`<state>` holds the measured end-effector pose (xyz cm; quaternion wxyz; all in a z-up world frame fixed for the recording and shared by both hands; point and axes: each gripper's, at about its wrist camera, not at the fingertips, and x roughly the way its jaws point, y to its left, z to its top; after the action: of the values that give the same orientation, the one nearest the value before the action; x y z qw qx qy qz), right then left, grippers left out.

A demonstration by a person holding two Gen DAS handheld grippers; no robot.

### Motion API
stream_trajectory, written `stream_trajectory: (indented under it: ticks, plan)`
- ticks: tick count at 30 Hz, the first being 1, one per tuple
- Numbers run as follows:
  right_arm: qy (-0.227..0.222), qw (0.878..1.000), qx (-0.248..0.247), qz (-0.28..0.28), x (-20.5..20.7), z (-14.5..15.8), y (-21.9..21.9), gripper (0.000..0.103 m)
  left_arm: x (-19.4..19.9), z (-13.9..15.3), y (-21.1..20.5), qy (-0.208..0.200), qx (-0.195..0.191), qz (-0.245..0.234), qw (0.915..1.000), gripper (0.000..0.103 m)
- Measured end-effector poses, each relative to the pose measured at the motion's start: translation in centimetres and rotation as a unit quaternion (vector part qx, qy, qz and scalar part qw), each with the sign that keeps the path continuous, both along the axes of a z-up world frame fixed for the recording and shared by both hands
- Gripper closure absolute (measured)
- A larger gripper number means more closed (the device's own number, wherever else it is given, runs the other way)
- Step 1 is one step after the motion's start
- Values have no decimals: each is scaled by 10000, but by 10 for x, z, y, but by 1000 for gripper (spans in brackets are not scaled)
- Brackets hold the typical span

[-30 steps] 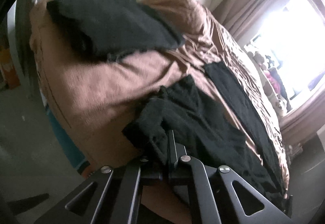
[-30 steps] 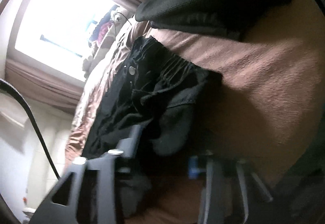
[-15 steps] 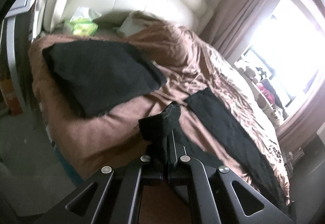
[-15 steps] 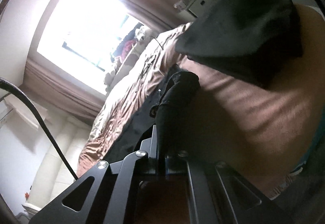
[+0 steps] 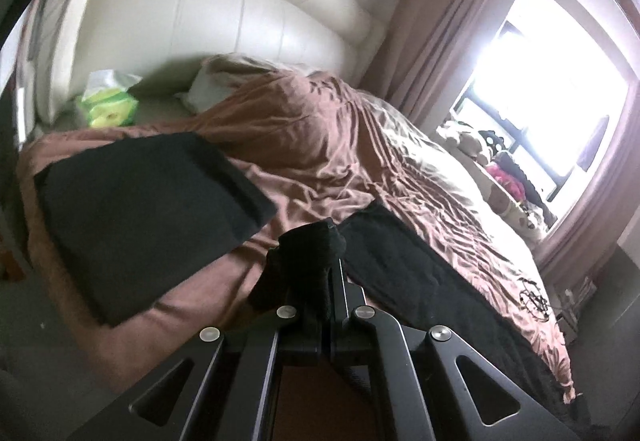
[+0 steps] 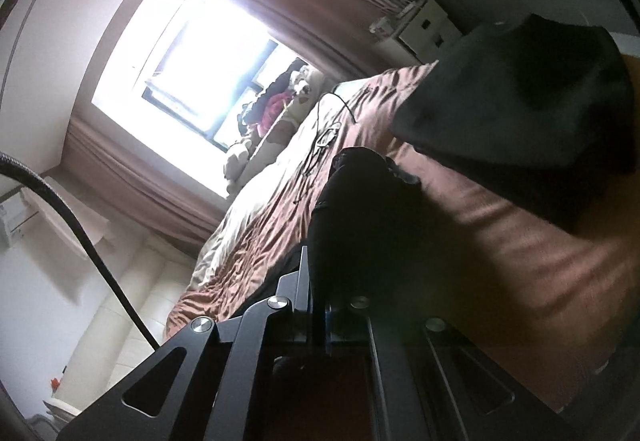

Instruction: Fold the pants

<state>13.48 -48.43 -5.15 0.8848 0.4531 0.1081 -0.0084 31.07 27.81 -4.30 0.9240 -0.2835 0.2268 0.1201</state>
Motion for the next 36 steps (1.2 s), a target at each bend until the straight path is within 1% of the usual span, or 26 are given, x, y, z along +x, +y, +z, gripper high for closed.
stream_trajectory:
  ticks: [4,8,14,18,24,29,32,36]
  plan:
    - [5,10000,-33,-14,10,1,-2,103,26,12,-4,15,127,-116,9999,101]
    - [58,9998,-198,7,23,9,-1,103,54,21,-7,43,211,-187,9996,101]
    - [170,9993,-330,-71,41,18,0,103,94,27,-8,37,214,-291,9993,101]
    - [302,9987,-372,-149,60,28,4,103,129,30,-11,122,231,-367,9990,101]
    - [522,9973,-400,-325,93,44,12,103,177,26,-15,263,243,-428,9984,101]
    - [630,9962,-428,-415,125,56,16,103,220,19,-16,395,143,-526,9977,101]
    - [799,9946,-460,-484,144,56,19,103,248,11,-16,458,44,-608,9971,101]
    - [1012,9924,-453,-529,172,58,24,103,281,-4,-20,671,-8,-651,9956,101]
